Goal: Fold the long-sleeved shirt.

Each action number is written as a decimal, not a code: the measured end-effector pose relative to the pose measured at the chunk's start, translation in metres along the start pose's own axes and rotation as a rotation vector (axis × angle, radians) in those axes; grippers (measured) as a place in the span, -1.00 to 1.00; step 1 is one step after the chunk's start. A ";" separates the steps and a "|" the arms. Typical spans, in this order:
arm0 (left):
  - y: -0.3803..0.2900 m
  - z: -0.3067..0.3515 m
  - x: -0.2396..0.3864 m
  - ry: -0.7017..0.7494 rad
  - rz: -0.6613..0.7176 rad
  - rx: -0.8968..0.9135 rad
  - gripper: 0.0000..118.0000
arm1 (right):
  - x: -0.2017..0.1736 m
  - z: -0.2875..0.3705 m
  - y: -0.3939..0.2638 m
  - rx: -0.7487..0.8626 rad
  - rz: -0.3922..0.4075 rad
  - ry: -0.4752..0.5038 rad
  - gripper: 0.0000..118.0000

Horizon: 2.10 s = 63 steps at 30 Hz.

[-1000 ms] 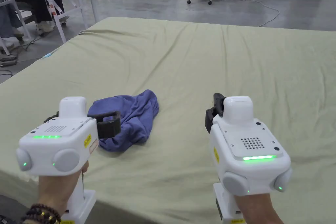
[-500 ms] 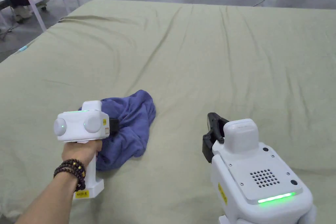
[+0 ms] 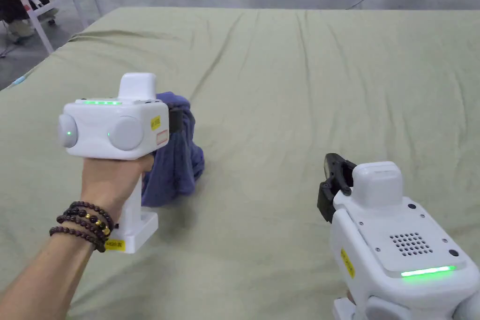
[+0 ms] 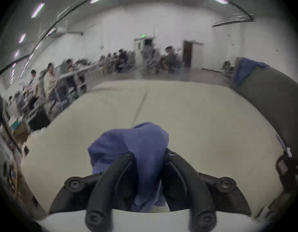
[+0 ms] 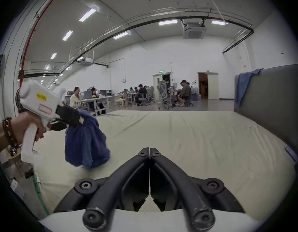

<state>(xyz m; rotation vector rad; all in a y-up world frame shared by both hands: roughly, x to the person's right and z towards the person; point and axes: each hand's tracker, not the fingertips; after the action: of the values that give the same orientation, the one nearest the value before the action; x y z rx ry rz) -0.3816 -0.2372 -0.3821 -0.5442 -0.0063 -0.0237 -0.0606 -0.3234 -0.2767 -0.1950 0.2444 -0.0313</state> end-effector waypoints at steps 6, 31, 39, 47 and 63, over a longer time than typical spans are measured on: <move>0.011 -0.007 0.178 -0.234 -0.149 0.026 -0.65 | 0.079 0.059 0.019 0.056 -0.055 -0.166 -1.00; -0.117 0.072 0.266 -0.284 -0.052 0.176 0.98 | 0.180 0.124 0.013 -0.053 -0.081 -0.379 -1.00; -0.184 0.131 0.201 -0.148 0.030 0.102 -1.00 | 0.155 0.136 0.003 -0.065 -0.097 -0.370 -1.00; -0.150 0.093 0.213 -0.238 0.043 0.066 0.89 | 0.160 0.145 0.005 -0.064 -0.096 -0.379 -1.00; -0.158 -0.118 0.270 -0.214 -0.084 -0.275 -0.26 | 0.205 0.095 -0.007 -0.211 -0.081 -0.346 -0.96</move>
<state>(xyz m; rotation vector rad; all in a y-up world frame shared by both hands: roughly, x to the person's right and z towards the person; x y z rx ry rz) -0.1155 -0.4387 -0.3984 -0.8193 -0.2377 -0.0489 0.1617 -0.3231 -0.2337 -0.4157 -0.1061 -0.0518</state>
